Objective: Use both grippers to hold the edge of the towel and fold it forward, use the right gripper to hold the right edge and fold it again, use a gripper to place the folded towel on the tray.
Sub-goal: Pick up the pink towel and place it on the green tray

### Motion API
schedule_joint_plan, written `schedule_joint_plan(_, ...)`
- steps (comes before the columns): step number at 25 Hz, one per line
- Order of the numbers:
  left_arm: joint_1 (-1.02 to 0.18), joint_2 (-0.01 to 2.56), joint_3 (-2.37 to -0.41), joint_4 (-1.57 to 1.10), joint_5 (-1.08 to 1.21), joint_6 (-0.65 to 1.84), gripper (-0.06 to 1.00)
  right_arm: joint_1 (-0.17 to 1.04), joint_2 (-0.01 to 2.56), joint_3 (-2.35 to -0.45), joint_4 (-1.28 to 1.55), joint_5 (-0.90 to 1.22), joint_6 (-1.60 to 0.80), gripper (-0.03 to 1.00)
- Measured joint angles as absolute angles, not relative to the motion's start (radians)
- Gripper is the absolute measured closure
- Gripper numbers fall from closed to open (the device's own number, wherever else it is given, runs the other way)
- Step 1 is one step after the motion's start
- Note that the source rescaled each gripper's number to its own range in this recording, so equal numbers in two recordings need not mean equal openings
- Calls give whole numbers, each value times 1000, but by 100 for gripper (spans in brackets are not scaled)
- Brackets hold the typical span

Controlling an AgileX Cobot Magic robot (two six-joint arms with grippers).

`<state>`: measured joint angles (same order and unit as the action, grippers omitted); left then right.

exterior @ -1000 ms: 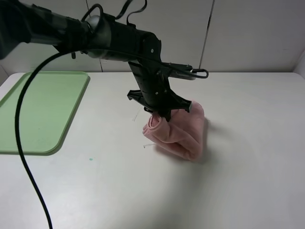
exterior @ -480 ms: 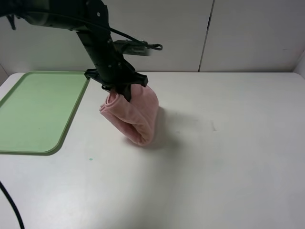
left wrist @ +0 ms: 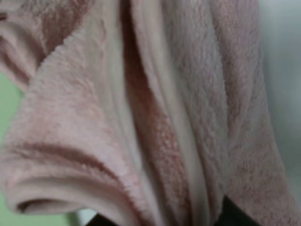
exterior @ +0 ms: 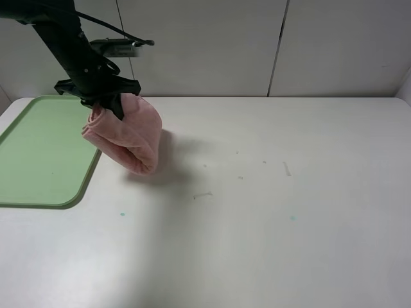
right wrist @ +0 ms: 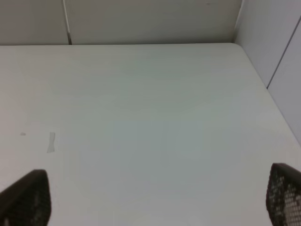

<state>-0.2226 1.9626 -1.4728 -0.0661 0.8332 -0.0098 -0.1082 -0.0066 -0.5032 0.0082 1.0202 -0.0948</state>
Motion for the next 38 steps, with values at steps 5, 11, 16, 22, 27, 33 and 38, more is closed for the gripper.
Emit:
schedule_joint_plan(5, -122, 1963, -1472, -66, 826, 31, 77, -108, -7, -503, 8, 1020, -95, -3)
schedule_joint_plan(11, -18, 1963, -1443, -66, 768, 64, 77, -108, -7, -503, 8, 1020, -95, -3)
schedule_joint_plan(16, 45, 1963, -1390, -64, 716, 73, 77, -108, -7, -503, 8, 1020, -95, -3)
schedule_joint_plan(22, 100, 1963, -1342, 0, 668, 76, 77, -108, -7, -503, 8, 1020, -95, -3)
schedule_joint_plan(27, 119, 1963, -1311, 49, 641, 76, 77, -108, -7, -503, 8, 1020, -95, -3)
schedule_joint_plan(33, 119, 1963, -1310, 107, 640, 78, 75, -108, -7, -503, 8, 1020, -95, -3)
schedule_joint_plan(38, 121, 1963, -1310, 118, 623, 80, 53, -108, -7, -503, 8, 1020, -95, -3)
